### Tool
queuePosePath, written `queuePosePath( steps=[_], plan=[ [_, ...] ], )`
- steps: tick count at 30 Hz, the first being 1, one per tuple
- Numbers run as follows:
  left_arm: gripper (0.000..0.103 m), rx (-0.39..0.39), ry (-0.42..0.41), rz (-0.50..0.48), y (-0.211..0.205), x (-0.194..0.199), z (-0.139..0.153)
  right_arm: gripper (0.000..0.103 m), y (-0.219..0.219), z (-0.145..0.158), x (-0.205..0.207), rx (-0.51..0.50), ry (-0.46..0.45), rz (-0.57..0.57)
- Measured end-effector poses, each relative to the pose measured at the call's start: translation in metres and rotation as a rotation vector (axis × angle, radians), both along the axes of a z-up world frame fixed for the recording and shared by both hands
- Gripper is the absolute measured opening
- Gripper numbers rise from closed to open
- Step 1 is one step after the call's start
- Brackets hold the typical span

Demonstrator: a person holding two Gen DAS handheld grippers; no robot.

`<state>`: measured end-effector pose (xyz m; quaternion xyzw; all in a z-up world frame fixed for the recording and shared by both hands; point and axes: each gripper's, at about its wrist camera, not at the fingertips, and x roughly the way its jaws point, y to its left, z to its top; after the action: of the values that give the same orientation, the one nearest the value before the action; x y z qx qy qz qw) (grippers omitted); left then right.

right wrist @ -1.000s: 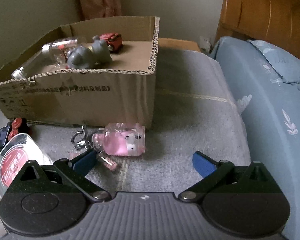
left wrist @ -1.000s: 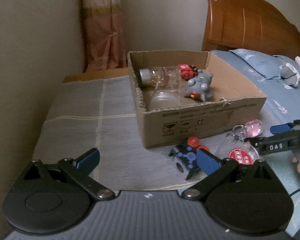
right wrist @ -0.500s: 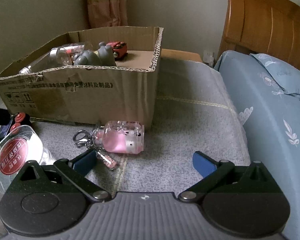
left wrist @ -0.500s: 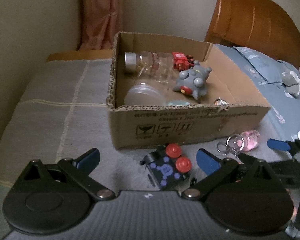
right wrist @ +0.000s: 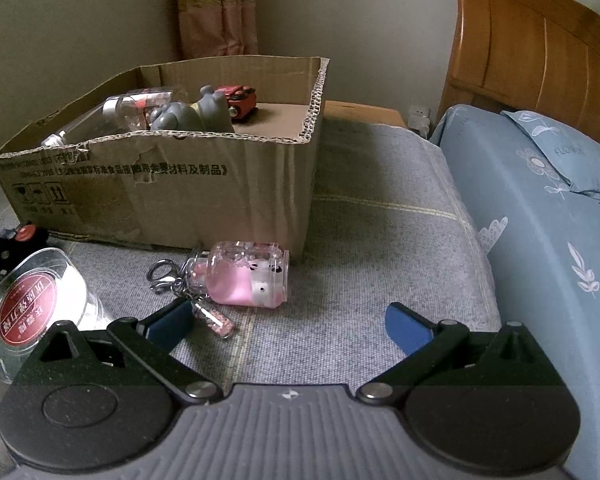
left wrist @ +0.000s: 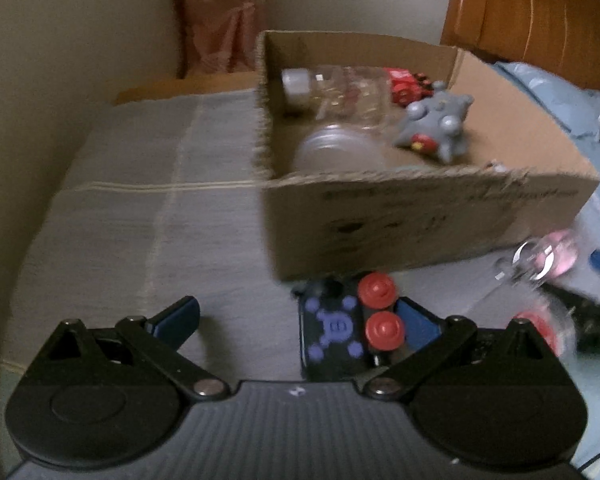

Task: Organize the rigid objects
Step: 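Move the left gripper to the black-and-red cube toy and close on it, then lift the cube toy with the left gripper while the right gripper grasps the pink keychain bottle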

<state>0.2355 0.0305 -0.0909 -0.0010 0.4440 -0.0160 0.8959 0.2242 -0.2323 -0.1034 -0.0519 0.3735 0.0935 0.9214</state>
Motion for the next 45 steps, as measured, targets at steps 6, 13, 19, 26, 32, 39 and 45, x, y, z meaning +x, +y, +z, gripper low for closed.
queuePosePath(
  steps=[6, 13, 19, 26, 32, 39, 45],
  plan=[
    [0.101, 0.033, -0.029, -0.069, 0.017, -0.015, -0.003, 0.103, -0.002, 0.000, 0.000, 0.000, -0.004, 0.011],
    [0.070, 0.006, -0.076, -0.197, 0.006, -0.012, -0.003, 0.103, -0.001, 0.001, 0.000, -0.005, 0.005, 0.003],
    [0.053, -0.001, -0.087, -0.240, -0.002, -0.016, 0.001, 0.103, -0.002, 0.001, 0.001, -0.007, 0.015, 0.007],
    [0.050, -0.009, -0.091, -0.247, 0.000, -0.016, 0.001, 0.103, 0.000, 0.003, 0.006, -0.006, 0.031, 0.007],
    [0.050, -0.010, -0.095, -0.249, 0.000, -0.015, 0.001, 0.103, 0.001, 0.010, 0.006, 0.045, 0.021, 0.020],
    [0.050, -0.010, -0.095, -0.253, 0.000, -0.015, -0.001, 0.084, 0.008, 0.019, 0.008, 0.063, 0.012, 0.047],
    [0.050, -0.010, -0.094, -0.256, -0.001, -0.013, 0.000, 0.073, 0.017, 0.018, 0.011, 0.021, 0.019, 0.054]
  ],
)
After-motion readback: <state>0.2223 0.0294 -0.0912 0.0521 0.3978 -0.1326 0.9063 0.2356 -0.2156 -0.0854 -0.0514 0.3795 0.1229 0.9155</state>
